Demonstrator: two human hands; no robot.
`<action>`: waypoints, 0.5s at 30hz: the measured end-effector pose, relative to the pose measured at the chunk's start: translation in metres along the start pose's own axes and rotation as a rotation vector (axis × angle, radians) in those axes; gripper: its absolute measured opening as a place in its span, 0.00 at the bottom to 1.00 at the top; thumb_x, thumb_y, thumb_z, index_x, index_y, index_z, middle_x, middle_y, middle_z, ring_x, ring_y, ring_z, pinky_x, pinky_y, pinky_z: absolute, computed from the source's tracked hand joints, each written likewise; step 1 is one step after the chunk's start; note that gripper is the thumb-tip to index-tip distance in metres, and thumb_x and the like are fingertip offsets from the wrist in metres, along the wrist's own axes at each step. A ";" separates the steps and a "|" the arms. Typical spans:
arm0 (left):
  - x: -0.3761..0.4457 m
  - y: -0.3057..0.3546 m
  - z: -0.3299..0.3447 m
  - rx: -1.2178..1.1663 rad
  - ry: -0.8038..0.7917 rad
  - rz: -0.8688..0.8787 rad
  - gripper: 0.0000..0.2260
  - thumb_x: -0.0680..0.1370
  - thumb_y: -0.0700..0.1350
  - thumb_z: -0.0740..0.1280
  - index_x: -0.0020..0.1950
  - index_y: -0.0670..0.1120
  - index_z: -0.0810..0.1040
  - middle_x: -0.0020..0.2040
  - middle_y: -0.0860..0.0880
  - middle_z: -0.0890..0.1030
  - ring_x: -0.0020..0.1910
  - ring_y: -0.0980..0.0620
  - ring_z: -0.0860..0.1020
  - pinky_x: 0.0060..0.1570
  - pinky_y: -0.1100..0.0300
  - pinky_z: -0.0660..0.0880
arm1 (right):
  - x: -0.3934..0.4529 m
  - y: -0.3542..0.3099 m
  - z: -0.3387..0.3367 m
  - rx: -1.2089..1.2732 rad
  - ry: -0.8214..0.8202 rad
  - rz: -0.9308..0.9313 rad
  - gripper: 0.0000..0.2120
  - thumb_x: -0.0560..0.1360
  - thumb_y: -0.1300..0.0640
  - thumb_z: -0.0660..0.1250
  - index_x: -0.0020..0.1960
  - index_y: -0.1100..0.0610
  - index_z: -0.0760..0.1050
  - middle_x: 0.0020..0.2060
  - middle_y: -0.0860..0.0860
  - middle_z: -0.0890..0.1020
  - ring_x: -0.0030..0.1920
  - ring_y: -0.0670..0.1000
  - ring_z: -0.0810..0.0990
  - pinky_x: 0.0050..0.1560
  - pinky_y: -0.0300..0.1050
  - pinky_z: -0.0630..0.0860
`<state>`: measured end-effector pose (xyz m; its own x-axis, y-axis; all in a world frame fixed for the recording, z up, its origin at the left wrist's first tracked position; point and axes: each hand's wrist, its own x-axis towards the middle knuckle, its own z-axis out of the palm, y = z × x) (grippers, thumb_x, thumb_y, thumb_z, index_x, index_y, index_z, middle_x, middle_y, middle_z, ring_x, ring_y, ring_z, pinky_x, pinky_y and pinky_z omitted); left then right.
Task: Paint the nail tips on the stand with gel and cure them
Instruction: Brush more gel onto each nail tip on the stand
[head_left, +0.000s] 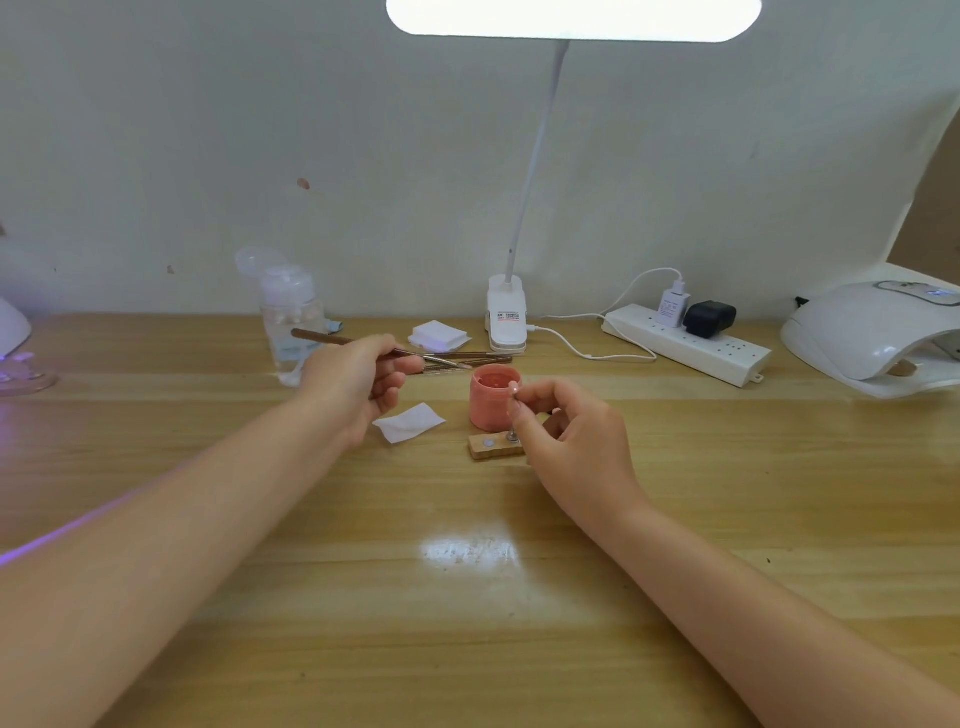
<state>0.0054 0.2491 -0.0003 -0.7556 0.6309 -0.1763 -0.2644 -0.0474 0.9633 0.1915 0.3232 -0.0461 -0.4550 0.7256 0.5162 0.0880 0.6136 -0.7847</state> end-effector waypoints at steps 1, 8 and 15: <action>-0.001 0.001 0.002 -0.020 -0.020 -0.005 0.07 0.80 0.41 0.64 0.43 0.41 0.77 0.30 0.48 0.83 0.21 0.58 0.73 0.23 0.68 0.72 | 0.000 0.000 0.000 0.000 0.000 0.001 0.02 0.75 0.58 0.70 0.47 0.53 0.80 0.36 0.42 0.81 0.28 0.43 0.72 0.34 0.38 0.70; -0.003 -0.005 0.009 0.031 -0.040 -0.066 0.07 0.80 0.41 0.64 0.44 0.40 0.77 0.29 0.48 0.83 0.22 0.59 0.74 0.22 0.68 0.73 | 0.000 -0.001 0.000 0.013 -0.001 0.012 0.02 0.75 0.58 0.70 0.47 0.53 0.80 0.36 0.43 0.81 0.28 0.43 0.73 0.33 0.40 0.71; 0.002 -0.005 -0.004 -0.067 0.003 -0.031 0.06 0.79 0.40 0.64 0.44 0.41 0.76 0.29 0.48 0.83 0.21 0.59 0.73 0.23 0.69 0.72 | 0.000 -0.002 -0.001 0.002 -0.006 0.015 0.02 0.75 0.59 0.70 0.46 0.52 0.80 0.35 0.42 0.81 0.29 0.44 0.73 0.34 0.40 0.72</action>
<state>0.0030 0.2471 -0.0059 -0.7480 0.6306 -0.2069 -0.3272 -0.0792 0.9416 0.1921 0.3220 -0.0444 -0.4588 0.7331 0.5021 0.0932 0.6017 -0.7933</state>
